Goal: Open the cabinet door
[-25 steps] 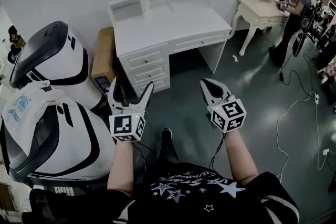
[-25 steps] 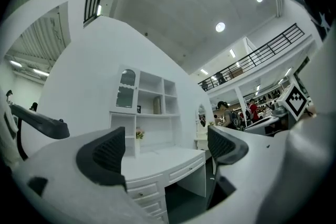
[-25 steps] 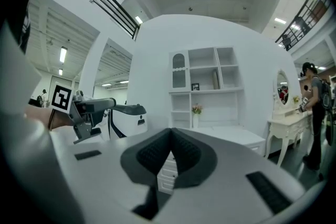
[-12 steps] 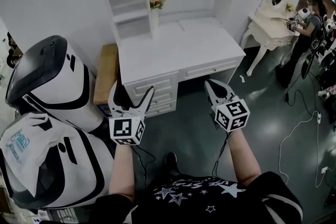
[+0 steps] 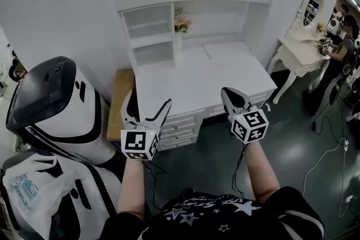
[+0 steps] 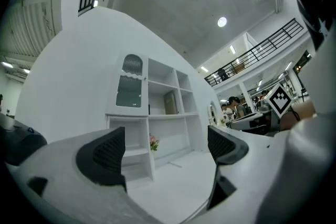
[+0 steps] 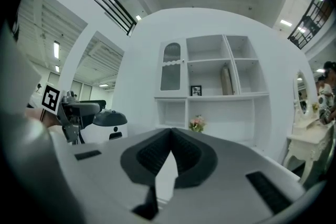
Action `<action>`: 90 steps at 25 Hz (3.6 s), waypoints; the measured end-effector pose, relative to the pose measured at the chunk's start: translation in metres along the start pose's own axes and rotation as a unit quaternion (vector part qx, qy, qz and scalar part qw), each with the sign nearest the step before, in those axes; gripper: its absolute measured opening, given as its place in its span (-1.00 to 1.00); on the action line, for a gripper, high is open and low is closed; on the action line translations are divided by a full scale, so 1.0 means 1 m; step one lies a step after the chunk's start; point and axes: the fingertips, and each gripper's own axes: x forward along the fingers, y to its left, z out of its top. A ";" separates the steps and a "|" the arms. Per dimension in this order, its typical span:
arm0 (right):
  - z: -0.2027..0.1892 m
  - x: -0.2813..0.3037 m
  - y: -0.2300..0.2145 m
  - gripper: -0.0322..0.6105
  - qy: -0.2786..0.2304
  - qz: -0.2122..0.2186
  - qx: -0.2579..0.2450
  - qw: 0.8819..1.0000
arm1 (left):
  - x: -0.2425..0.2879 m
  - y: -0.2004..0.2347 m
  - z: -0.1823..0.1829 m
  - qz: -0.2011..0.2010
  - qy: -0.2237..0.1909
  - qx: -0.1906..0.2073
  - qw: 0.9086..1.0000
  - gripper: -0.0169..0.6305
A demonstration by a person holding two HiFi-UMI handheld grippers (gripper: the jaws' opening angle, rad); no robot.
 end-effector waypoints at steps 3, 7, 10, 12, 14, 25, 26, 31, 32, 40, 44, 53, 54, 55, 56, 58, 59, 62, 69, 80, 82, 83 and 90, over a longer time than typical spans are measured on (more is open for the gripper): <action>0.012 0.027 -0.016 -0.88 -0.012 -0.007 0.000 1.000 | 0.033 0.013 0.005 -0.007 -0.005 0.010 1.000 0.54; 0.025 0.053 -0.040 -0.88 -0.027 -0.015 0.000 1.000 | 0.069 0.019 0.012 -0.021 -0.013 0.019 1.000 0.54; 0.033 0.073 -0.060 -0.88 -0.039 -0.019 -0.005 0.999 | 0.097 0.025 0.021 -0.024 -0.027 0.031 0.999 0.54; 0.037 0.088 -0.071 -0.88 -0.049 -0.016 -0.003 0.999 | 0.116 0.029 0.028 -0.024 -0.033 0.047 0.998 0.54; 0.041 0.107 -0.083 -0.88 -0.061 -0.010 0.000 0.998 | 0.136 0.035 0.035 -0.023 -0.039 0.060 0.997 0.54; 0.096 0.235 -0.157 -0.88 -0.115 0.048 -0.017 0.992 | 0.262 0.073 0.074 0.015 -0.072 0.106 0.992 0.54; 0.100 0.245 -0.165 -0.88 -0.118 0.053 -0.020 0.991 | 0.273 0.076 0.078 0.018 -0.075 0.108 0.991 0.54; 0.116 0.287 -0.194 -0.88 -0.133 0.069 -0.026 0.988 | 0.325 0.088 0.096 0.026 -0.091 0.129 0.987 0.54; 0.119 0.295 -0.198 -0.88 -0.135 0.074 -0.027 0.988 | 0.335 0.092 0.102 0.029 -0.095 0.134 0.986 0.54; 0.163 0.345 -0.220 -0.88 -0.169 0.102 -0.047 0.979 | 0.401 0.123 0.161 0.069 -0.150 0.162 0.973 0.54; 0.185 0.361 -0.225 -0.88 -0.183 0.117 -0.060 0.974 | 0.426 0.139 0.189 0.088 -0.174 0.176 0.965 0.53; 0.203 0.384 -0.225 -0.88 -0.200 0.129 -0.074 0.968 | 0.477 0.168 0.260 0.117 -0.206 0.216 0.947 0.14; 0.205 0.385 -0.225 -0.88 -0.201 0.129 -0.075 0.968 | 0.482 0.171 0.268 0.122 -0.211 0.219 0.945 0.10; 0.206 0.386 -0.225 -0.88 -0.202 0.129 -0.076 0.968 | 0.486 0.173 0.276 0.125 -0.216 0.221 0.943 0.08; 0.207 0.386 -0.225 -0.88 -0.202 0.129 -0.077 0.968 | 0.490 0.175 0.282 0.128 -0.218 0.224 0.941 0.08; 0.208 0.387 -0.225 -0.88 -0.202 0.128 -0.081 0.968 | 0.498 0.180 0.291 0.137 -0.219 0.232 0.938 0.02; 0.209 0.388 -0.226 -0.88 -0.203 0.127 -0.082 0.967 | 0.501 0.183 0.294 0.144 -0.218 0.234 0.936 -0.04; 0.209 0.388 -0.228 -0.88 -0.205 0.124 -0.083 0.967 | 0.507 0.193 0.299 0.164 -0.217 0.234 0.933 -0.09; 0.210 0.384 -0.234 -0.88 -0.210 0.115 -0.083 0.967 | 0.508 0.202 0.310 0.187 -0.230 0.230 0.927 -0.37; 0.205 0.384 -0.242 -0.88 -0.210 0.115 -0.069 0.968 | 0.515 0.204 0.311 0.208 -0.203 0.226 0.930 -0.67; 0.204 0.382 -0.242 -0.88 -0.212 0.117 -0.068 0.968 | 0.515 0.204 0.310 0.197 -0.192 0.226 0.934 -0.68; 0.203 0.381 -0.241 -0.88 -0.212 0.117 -0.067 0.968 | 0.515 0.203 0.309 0.192 -0.187 0.228 0.936 -0.69; 0.205 0.372 -0.233 -0.88 -0.211 0.114 -0.074 0.968 | 0.501 0.196 0.312 0.171 -0.178 0.230 0.941 -0.70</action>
